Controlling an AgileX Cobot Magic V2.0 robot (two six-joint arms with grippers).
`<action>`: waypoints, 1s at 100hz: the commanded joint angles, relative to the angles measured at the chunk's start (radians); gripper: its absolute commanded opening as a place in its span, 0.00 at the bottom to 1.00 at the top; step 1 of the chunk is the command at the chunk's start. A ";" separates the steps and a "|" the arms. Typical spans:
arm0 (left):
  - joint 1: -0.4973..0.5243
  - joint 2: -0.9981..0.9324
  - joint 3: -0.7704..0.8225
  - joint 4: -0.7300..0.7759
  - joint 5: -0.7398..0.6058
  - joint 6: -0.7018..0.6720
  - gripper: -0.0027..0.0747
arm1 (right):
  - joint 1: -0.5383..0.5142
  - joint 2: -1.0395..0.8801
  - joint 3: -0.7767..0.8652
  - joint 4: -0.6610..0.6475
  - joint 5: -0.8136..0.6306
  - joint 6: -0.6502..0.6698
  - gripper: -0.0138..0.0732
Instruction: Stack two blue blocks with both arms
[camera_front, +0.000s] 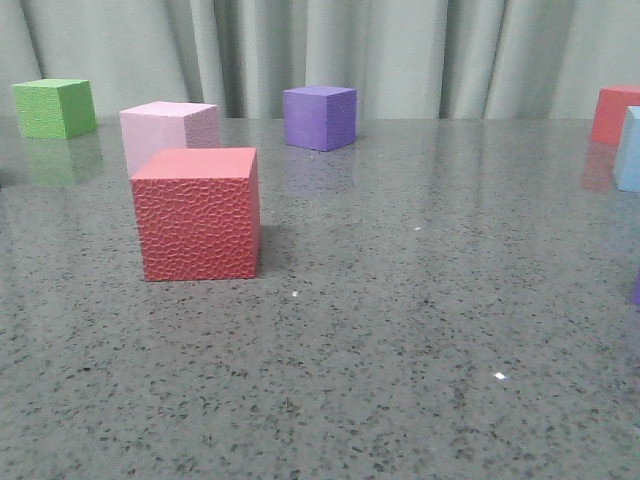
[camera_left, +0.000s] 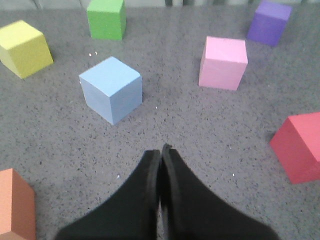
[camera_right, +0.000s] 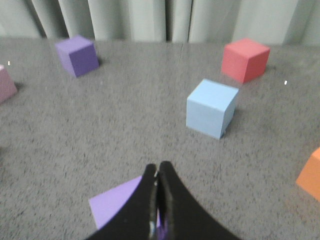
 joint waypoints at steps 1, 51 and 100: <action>0.001 0.079 -0.106 -0.015 0.047 -0.009 0.01 | -0.007 0.063 -0.080 0.020 0.018 -0.006 0.02; 0.001 0.151 -0.141 -0.024 0.073 -0.009 0.01 | -0.007 0.106 -0.095 0.053 0.043 -0.006 0.02; 0.001 0.151 -0.141 -0.024 0.073 0.000 0.84 | -0.007 0.106 -0.095 0.053 0.043 -0.006 0.68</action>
